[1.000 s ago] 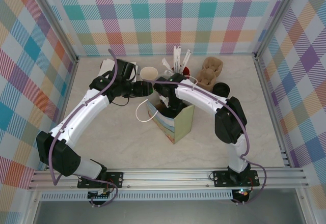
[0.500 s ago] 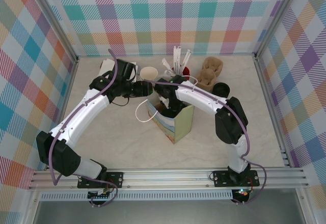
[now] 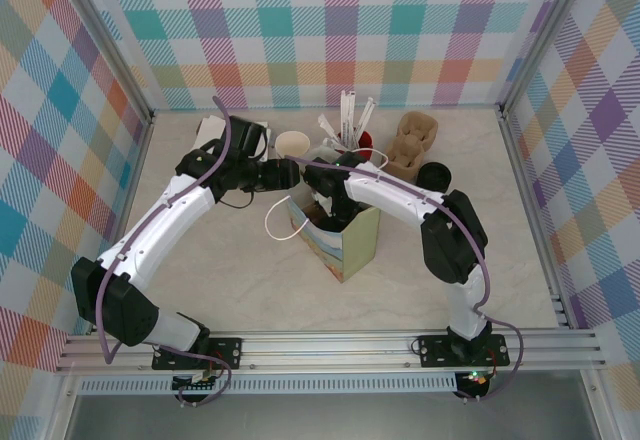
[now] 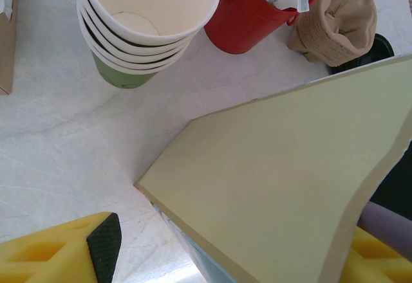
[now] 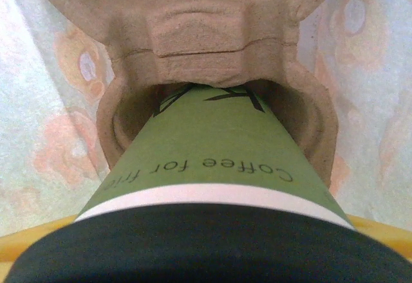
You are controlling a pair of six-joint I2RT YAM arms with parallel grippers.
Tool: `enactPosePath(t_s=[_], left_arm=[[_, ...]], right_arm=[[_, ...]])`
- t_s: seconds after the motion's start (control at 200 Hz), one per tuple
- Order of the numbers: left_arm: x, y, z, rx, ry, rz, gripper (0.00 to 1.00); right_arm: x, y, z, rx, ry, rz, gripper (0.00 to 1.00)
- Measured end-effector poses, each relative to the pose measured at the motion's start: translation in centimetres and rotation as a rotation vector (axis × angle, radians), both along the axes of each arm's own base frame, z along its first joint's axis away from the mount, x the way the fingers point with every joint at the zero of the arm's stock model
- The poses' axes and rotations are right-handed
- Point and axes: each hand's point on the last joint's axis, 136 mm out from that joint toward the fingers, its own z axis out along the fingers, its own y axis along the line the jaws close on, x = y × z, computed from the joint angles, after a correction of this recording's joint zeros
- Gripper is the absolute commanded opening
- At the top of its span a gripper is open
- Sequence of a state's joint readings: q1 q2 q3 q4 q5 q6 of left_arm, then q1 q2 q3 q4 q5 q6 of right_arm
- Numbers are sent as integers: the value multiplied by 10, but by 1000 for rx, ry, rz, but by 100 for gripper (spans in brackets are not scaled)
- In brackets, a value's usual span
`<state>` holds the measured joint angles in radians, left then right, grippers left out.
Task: Pack the takeout coffee
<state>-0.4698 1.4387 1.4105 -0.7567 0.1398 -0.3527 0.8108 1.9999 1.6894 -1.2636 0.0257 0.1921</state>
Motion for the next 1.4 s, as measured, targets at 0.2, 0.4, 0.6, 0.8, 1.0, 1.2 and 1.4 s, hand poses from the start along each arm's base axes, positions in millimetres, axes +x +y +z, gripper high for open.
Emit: enactPosePath(t_s=[0.2,0.4,0.6,0.8,1.0,1.2,1.4], left_arm=[[0,0,0,0,0,0,71],[0,0,0,0,0,0,71],[0,0,0,1,0,0,71],[0,0,0,0,0,1,71],[0,0,0,-1,1,3,71],[0,0,0,-2,1,3,71],[0,0,0,-2,1,3,71]], right_arm=[[0,0,-2,0,1,3,85],[-1,-1,-5,0,2,7,85],[-1,0,-6,3,3,11,85],[-1,0,-7,4,3,14,85],[-1,0,-7,4,3,14,85],[-1,0,-6,5,1,13,86],[0,0,-5,8,-6,13,90]])
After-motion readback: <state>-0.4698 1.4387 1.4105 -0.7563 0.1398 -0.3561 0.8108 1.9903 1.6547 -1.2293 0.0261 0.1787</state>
